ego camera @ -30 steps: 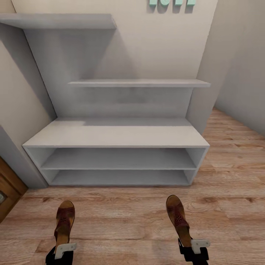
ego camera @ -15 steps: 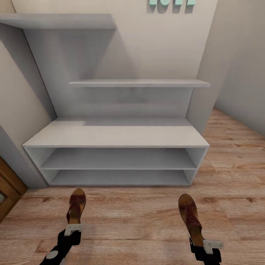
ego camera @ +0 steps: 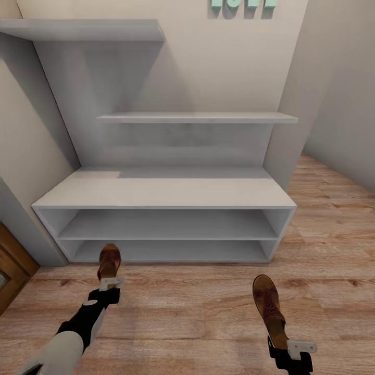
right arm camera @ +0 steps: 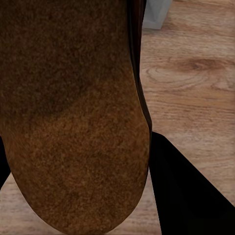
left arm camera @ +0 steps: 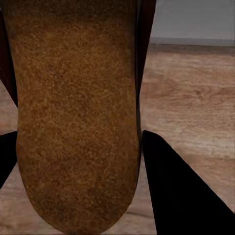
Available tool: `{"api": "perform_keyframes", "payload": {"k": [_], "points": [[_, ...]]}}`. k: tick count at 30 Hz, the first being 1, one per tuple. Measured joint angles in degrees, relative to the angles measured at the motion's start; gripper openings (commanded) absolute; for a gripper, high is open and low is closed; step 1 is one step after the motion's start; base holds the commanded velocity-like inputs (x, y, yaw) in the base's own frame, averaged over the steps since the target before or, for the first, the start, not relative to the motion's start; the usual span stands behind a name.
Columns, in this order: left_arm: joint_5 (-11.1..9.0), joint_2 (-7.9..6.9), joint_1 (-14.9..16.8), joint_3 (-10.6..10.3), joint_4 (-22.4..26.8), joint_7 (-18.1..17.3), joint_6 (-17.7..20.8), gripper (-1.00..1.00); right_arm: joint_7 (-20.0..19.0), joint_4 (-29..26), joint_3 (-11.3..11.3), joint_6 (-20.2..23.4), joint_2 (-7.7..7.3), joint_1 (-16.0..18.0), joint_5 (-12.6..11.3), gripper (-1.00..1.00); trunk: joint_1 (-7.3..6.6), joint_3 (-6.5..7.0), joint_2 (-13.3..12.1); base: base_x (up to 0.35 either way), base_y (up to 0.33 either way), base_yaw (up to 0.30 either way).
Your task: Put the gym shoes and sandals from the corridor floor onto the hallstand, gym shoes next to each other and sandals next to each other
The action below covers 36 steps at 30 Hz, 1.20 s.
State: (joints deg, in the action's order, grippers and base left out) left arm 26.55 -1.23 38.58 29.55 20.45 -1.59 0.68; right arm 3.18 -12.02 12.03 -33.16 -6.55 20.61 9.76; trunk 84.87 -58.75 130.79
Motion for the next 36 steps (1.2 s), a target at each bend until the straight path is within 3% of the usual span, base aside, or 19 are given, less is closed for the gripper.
{"api": "perform_keyframes", "payload": {"k": [1, 3, 4, 5, 11, 18, 36], "points": [[0.21, 0.21, 0.52, 0.2, -0.05, 2.87, 0.77, -1.0, 0.0, 0.0, 0.0, 0.0, 0.02, 0.0, 0.0, -1.0, 0.0, 0.0, 0.0, 0.0, 0.0, 0.0], [0.2, 0.42, 0.72, 0.06, -0.06, 4.02, 1.03, -1.0, 0.0, 0.0, 0.0, 0.0, 0.05, 0.0, 0.0, -1.0, 0.0, 0.0, 0.0, 0.0, 0.0, 0.0], [0.18, 1.05, 0.88, -1.58, -0.1, 4.83, 1.22, -1.0, 0.0, 0.0, -0.01, 0.0, 0.05, 0.0, 0.0, -1.0, 0.0, 0.0, 0.0, 0.0, 0.0, 0.0], [0.16, 1.25, 0.88, -5.41, -0.12, 5.33, 1.31, -1.0, 0.0, 0.0, 0.0, 0.0, 0.07, 0.0, 0.0, -1.0, 0.0, 0.0, 0.0, 0.0, 0.0, 0.0], [0.11, 1.6, 0.79, -7.71, -0.12, 5.33, 0.72, -1.0, 0.0, 0.0, 0.0, 0.0, 0.12, 0.0, -0.01, -1.0, 0.0, 0.0, 0.0, 0.001, 0.0, 0.0], [0.02, 2.37, 0.83, -8.08, -0.09, 5.24, 0.93, -1.0, 0.0, 0.0, -0.01, 0.0, 0.13, 0.0, 0.0, -1.0, -0.02, 0.0, 0.0, 0.129, -0.013, 0.0], [-0.17, 3.24, 0.95, -8.08, -0.07, 5.13, 1.14, -1.0, 0.01, 0.01, 0.01, -0.01, 0.13, 0.0, -0.01, -1.0, -0.03, 0.0, 0.0, 0.292, -0.094, 0.0]]}}
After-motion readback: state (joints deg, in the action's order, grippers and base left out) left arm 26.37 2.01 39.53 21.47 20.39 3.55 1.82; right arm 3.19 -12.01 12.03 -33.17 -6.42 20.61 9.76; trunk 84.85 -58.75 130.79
